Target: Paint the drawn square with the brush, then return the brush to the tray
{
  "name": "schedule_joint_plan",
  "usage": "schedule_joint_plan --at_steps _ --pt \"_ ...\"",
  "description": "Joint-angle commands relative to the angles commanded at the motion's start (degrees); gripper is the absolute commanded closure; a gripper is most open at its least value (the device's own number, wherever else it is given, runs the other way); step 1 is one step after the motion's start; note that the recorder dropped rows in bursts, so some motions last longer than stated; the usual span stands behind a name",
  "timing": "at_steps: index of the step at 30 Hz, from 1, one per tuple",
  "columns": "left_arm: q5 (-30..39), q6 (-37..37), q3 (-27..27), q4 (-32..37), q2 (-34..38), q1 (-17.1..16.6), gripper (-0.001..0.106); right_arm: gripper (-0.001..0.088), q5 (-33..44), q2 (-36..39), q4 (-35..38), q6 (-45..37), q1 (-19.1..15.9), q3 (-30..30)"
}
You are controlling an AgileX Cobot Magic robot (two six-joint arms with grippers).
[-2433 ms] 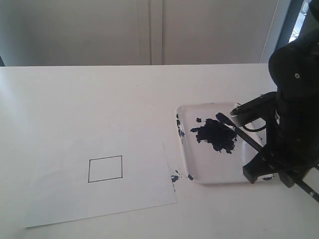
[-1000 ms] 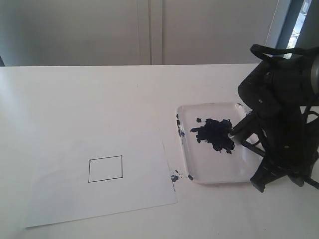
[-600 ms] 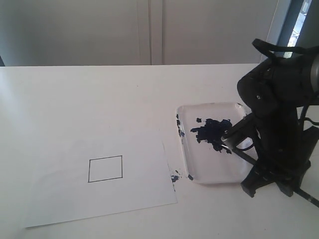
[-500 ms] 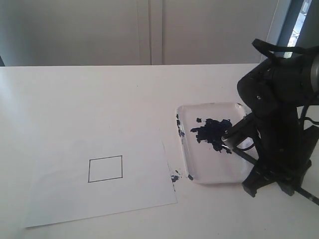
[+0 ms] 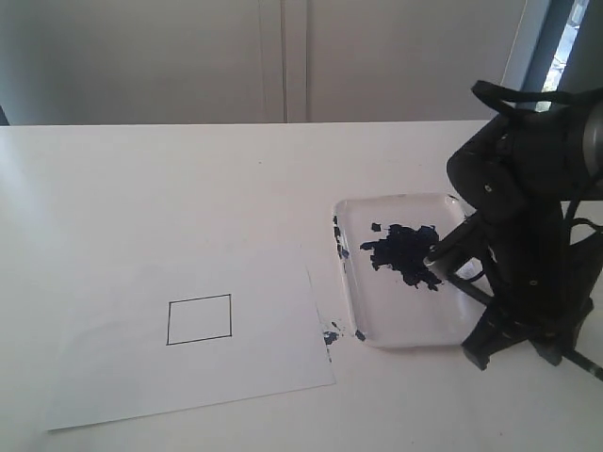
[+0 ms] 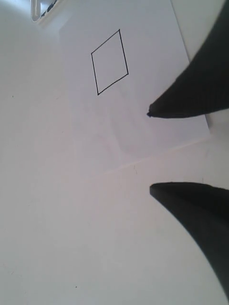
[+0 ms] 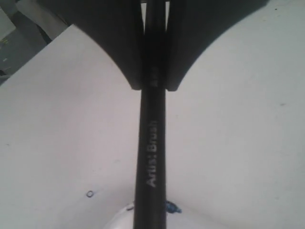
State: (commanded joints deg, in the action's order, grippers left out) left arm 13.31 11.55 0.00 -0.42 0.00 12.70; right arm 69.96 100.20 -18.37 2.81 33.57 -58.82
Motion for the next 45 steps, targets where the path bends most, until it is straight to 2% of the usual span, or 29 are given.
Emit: schedule_joint_plan --at_steps 3,6,10,22,25,27,31,35,38,45 --pt "0.0 0.0 0.0 0.0 0.0 0.0 0.057 0.0868 0.0 -0.1 -4.8 6.5 0.0 0.0" --pt "0.0 0.0 0.0 0.0 0.0 0.0 0.057 0.0868 0.0 -2.2 -2.7 6.0 0.1 0.0" --pt "0.0 0.0 0.0 0.0 0.0 0.0 0.057 0.0868 0.0 -5.8 3.6 2.5 1.5 -1.5" --pt "0.0 0.0 0.0 0.0 0.0 0.0 0.057 0.0868 0.0 -10.0 7.4 1.8 14.5 -6.7" --pt "0.0 0.0 0.0 0.0 0.0 0.0 0.057 0.0868 0.0 -10.1 8.2 1.8 16.8 -8.1" --pt "-0.5 -2.6 0.0 3.5 0.0 0.0 0.057 0.0868 0.0 -10.1 8.3 1.8 17.8 -8.4" --pt "-8.6 -5.0 0.0 5.8 0.0 0.0 0.057 0.0868 0.0 -10.1 9.1 1.8 18.7 -8.5" --pt "-20.7 -4.8 0.0 5.8 0.0 0.0 0.057 0.0868 0.0 -10.1 9.1 1.8 19.0 -8.5" --pt "-25.9 0.9 0.0 5.6 0.0 0.0 0.057 0.0868 0.0 -10.1 9.1 1.8 19.0 -8.5" --pt "-27.1 22.1 0.0 5.6 0.0 0.0 0.057 0.0868 0.0 -10.1 9.1 1.8 19.0 -8.5"
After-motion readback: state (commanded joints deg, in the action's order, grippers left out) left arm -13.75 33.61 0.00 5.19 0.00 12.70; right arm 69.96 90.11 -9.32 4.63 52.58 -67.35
